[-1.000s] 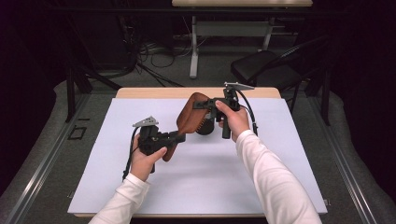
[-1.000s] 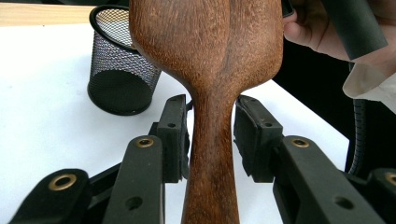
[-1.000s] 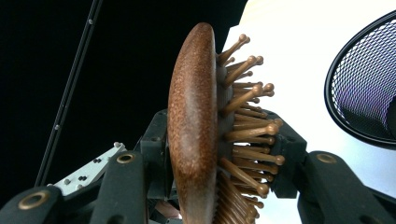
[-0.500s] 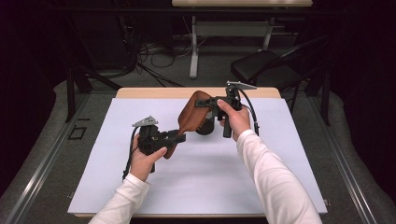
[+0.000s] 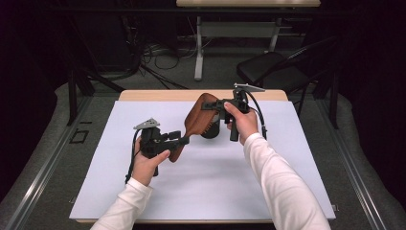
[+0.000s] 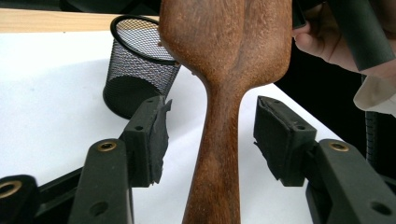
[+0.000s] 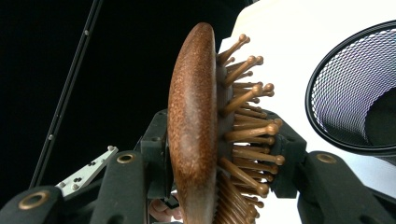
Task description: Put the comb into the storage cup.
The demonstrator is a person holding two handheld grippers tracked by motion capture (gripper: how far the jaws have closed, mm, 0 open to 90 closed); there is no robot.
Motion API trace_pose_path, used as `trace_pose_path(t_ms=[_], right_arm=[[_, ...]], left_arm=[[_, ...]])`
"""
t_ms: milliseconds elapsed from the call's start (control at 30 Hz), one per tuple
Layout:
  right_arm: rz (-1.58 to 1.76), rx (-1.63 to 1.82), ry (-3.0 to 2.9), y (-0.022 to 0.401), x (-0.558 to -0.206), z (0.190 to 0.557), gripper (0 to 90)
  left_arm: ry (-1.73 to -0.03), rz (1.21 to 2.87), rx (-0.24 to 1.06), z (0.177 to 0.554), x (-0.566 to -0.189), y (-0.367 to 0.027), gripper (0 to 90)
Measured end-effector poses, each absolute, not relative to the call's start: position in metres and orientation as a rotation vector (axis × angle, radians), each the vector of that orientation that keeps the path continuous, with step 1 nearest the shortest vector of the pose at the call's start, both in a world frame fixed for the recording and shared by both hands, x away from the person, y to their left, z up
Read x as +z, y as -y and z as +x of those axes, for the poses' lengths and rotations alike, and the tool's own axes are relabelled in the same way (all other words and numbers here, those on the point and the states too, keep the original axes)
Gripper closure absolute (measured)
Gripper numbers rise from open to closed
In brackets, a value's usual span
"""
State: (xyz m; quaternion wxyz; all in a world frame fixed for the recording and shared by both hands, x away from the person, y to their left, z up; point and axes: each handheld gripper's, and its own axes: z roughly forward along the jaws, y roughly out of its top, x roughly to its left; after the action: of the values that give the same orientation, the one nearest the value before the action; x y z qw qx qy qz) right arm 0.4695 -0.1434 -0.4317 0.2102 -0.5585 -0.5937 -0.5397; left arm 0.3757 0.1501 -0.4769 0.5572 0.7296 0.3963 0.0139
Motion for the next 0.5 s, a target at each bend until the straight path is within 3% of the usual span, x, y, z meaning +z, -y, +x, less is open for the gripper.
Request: trace_pose_path(t_ms=[500], right_arm=[[-1.573, -1.506, 1.66, 0.1485, -0.4284, 0.4691, 51.3]], left_arm=[[-0.949, 1.683, 0.092, 0.3766, -0.4737, -0.1572, 39.5]])
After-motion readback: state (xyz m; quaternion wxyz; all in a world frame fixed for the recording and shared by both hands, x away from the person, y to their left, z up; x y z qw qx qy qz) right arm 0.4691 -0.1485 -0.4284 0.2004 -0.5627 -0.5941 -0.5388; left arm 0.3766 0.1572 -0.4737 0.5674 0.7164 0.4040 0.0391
